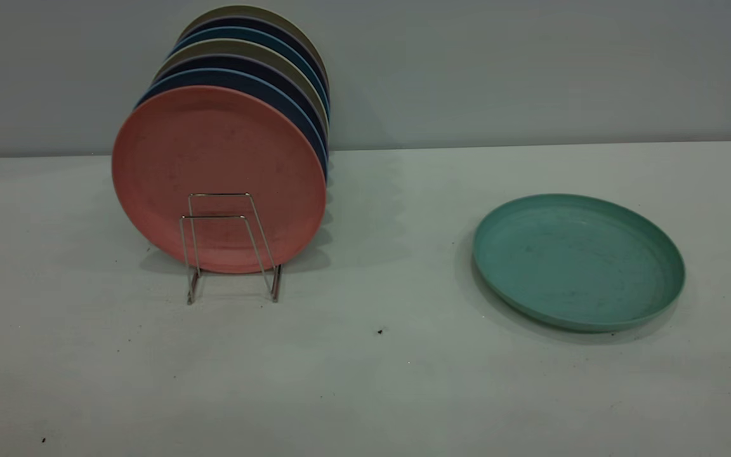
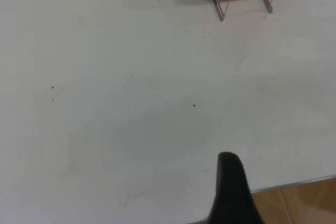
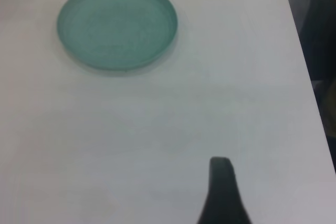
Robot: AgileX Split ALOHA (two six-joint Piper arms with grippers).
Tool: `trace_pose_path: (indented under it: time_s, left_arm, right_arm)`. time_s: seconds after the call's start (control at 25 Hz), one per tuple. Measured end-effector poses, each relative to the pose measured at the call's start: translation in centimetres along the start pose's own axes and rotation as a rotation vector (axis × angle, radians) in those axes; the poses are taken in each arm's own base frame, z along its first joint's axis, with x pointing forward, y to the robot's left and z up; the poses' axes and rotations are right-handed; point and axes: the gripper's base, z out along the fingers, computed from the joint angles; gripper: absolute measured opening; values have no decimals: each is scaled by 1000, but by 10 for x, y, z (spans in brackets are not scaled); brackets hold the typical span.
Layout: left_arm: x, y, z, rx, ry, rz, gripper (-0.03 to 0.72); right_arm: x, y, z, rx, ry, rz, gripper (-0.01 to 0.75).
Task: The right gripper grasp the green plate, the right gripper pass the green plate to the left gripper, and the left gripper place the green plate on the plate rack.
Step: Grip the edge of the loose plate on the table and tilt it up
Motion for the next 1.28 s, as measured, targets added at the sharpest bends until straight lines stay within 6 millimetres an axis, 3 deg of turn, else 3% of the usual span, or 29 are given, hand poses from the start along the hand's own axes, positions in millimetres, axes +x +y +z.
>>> trace_pose_path:
  time_s: [0.48,0.68,0.84,0.96,1.28]
  left_arm:
    - [-9,1,-3,-7,-72,15,522]
    - [-32,-1,15,37,-60,-17,522]
    - [-57,-3,44,94,-48,-46,522]
    - [-72,-4,68,137,-44,-64,522]
    - [-103,-8,114,231,45,-60,522]
  right_arm:
    - [-2,2,-1,-17,-14,-20,536]
    - [-30,5,11,-70,-80,-100,502]
    - [-59,15,47,-197,-24,-33,498]
    - [-78,19,87,-264,33,11,498]
    - [-94,21,203,-319,211,82,498]
